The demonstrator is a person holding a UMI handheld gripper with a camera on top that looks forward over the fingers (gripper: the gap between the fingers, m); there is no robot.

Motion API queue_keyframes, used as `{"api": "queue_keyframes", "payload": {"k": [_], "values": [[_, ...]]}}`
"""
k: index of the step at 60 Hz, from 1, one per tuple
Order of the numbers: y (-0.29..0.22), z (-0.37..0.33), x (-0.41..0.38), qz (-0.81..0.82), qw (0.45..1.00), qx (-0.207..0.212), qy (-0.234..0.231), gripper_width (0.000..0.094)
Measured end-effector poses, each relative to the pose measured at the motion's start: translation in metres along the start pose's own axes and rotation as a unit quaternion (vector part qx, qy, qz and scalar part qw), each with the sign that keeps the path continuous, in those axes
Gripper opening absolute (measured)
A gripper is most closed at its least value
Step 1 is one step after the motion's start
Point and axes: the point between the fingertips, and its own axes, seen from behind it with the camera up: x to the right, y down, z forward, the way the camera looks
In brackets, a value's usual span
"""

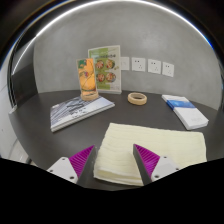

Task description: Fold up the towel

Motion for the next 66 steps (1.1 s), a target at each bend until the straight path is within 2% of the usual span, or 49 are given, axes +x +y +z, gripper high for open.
{"api": "queue_keyframes", "payload": {"k": [8,9,10,14,15,16,17,18,19,20,21,22,23,26,31,35,40,48,57,63,66], "values": [[0.013,0.022,-0.003,-0.021,0.999,-0.014,0.029,0.0662],[0.009,0.023,-0.001,-0.027,0.999,-0.007,0.034,0.0694],[0.008,0.024,0.0,-0.029,0.999,0.0,0.038,0.0608],[0.008,0.025,0.0,-0.021,0.999,0.002,0.048,0.052],[0.009,0.025,0.002,-0.021,0.998,0.002,0.052,0.053],[0.009,0.025,0.004,-0.023,0.998,0.002,0.056,0.0488],[0.008,0.025,0.006,-0.025,0.998,0.003,0.06,0.0395],[0.008,0.025,0.007,-0.027,0.998,0.004,0.064,0.0415],[0.007,0.028,0.011,-0.03,0.997,0.005,0.066,0.038],[0.008,0.025,0.012,-0.033,0.997,0.006,0.071,0.0306],[0.007,0.024,0.015,-0.036,0.996,0.007,0.077,0.0192],[0.006,0.023,0.017,-0.038,0.996,0.011,0.082,0.0204],[0.004,0.023,0.017,-0.037,0.996,0.016,0.083,0.0108],[0.004,0.022,0.015,-0.022,0.997,0.022,0.077,0.0056],[-0.003,0.016,0.018,-0.006,0.998,0.032,0.062,0.004],[-0.018,0.004,0.026,-0.003,0.997,0.056,0.055,0.0037],[-0.043,-0.021,0.054,-0.007,0.994,0.084,0.065,0.0038],[-0.06,-0.056,0.137,0.036,0.989,0.107,0.094,0.0039],[-0.031,-0.071,0.237,0.069,0.983,0.081,0.148,0.0039],[0.006,-0.057,0.278,0.085,0.982,0.04,0.164,0.0042],[0.013,-0.052,0.287,0.085,0.982,0.042,0.166,0.0043]]}}
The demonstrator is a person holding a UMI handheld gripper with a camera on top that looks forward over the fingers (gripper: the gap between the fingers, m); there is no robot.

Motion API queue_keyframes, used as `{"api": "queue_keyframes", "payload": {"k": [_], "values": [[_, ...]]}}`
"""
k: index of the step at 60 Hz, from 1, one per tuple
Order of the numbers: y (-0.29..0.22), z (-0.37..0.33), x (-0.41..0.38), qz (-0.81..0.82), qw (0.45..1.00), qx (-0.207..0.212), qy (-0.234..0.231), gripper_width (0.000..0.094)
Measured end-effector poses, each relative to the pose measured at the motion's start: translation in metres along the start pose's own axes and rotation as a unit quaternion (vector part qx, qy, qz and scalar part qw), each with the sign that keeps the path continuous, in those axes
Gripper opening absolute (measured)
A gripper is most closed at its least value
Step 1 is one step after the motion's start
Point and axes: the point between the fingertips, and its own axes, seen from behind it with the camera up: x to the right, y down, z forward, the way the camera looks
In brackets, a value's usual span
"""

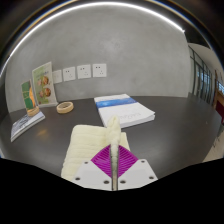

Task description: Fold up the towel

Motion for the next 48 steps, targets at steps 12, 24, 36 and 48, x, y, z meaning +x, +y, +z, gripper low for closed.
{"api": "queue_keyframes", "payload": {"k": [12,24,36,48], "values": [[-0.016,-0.023,0.013,-0.005,0.999,0.018,0.038,0.0542],[-0.017,-0.095,-0.004,-0.03,0.997,0.025,0.071,0.0832],[-0.004,-0.195,-0.098,-0.02,0.998,0.047,0.038,0.0826],[0.022,-0.271,-0.216,-0.045,0.997,0.051,-0.022,0.0823]]}}
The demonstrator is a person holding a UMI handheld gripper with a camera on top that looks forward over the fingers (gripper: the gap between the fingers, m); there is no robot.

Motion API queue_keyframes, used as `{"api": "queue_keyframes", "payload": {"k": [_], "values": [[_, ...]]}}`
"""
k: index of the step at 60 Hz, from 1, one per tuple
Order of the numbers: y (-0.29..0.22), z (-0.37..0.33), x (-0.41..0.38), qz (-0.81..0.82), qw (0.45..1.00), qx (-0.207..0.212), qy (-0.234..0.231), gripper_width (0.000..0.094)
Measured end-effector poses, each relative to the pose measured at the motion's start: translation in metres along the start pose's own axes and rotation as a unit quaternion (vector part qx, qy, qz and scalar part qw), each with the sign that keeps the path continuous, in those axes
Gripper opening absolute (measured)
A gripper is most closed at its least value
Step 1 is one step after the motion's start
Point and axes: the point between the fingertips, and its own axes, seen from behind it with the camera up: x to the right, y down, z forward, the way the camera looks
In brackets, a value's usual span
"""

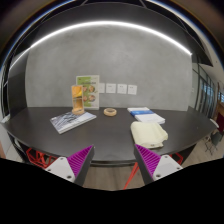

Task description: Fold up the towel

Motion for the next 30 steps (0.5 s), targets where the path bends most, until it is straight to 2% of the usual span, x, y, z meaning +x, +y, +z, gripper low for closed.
{"api": "queue_keyframes", "payload": {"k": [6,12,22,30], "values": [[0.007,-0.023,-0.034,-0.019,1.0,-0.001,-0.014,0.0825],[0.016,-0.034,-0.048,-0.051,0.999,-0.007,-0.007,0.0823],[0.034,-0.033,-0.031,-0.057,0.998,-0.027,0.019,0.0824],[0.04,-0.021,-0.027,-0.033,0.999,-0.032,-0.003,0.0824]]}}
